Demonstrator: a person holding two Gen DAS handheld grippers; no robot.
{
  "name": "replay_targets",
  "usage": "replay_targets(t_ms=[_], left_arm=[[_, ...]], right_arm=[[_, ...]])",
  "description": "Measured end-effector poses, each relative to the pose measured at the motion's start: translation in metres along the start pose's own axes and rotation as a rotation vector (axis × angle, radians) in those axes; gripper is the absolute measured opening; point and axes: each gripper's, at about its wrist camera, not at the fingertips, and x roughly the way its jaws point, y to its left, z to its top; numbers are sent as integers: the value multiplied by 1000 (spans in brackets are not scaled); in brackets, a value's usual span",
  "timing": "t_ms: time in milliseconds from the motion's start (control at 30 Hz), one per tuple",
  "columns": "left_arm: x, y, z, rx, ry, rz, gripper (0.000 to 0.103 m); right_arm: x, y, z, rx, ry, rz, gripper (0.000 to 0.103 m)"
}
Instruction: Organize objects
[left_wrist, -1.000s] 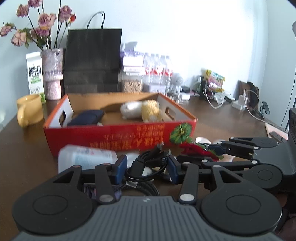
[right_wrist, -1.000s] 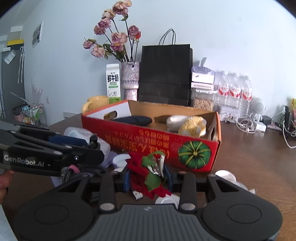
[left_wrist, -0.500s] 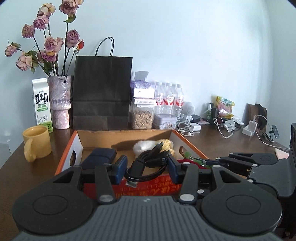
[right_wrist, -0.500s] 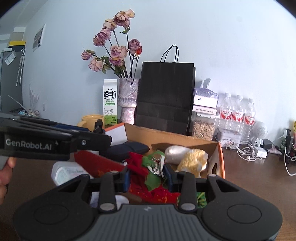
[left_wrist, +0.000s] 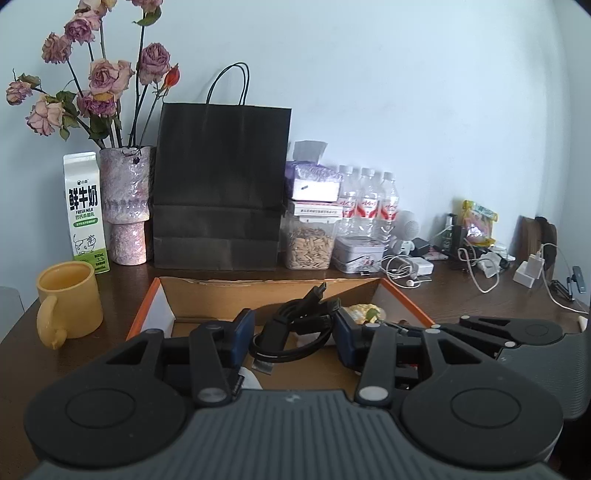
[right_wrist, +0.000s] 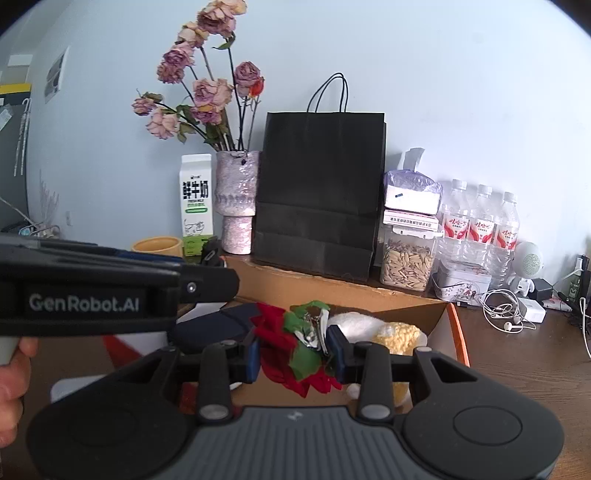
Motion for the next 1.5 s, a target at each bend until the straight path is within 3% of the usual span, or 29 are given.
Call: replay_targets(t_ms=[267,567,633,667,700,733,767,1500], left_arm=[[42,18,-1,-32,62,17,47],[51,21,-6,-31,94,39,48],[51,23,-8,-39,96,78,65],[51,23,-7,-40,93,93,90],[50,23,-7,-43,84,107,103],[48,23,-6,-41,68,121,103],[47,22,-6,-35,69,126,103],[39,16,-4,-18,59,126,103]], right_arm=[[33,-13,-1,44,37,-18,35],[45,-14,-10,33,81,-25,37],[44,-16,-11,39,85,-38,53],[43,-17,-11,44,83,-46,74],[42,-18,-11,48,77,-55,86],[42,-19,-11,51,72,-62,100],[41,-20,-12,53,70,-68,103],[35,-17,-13,41,74,-52,103]])
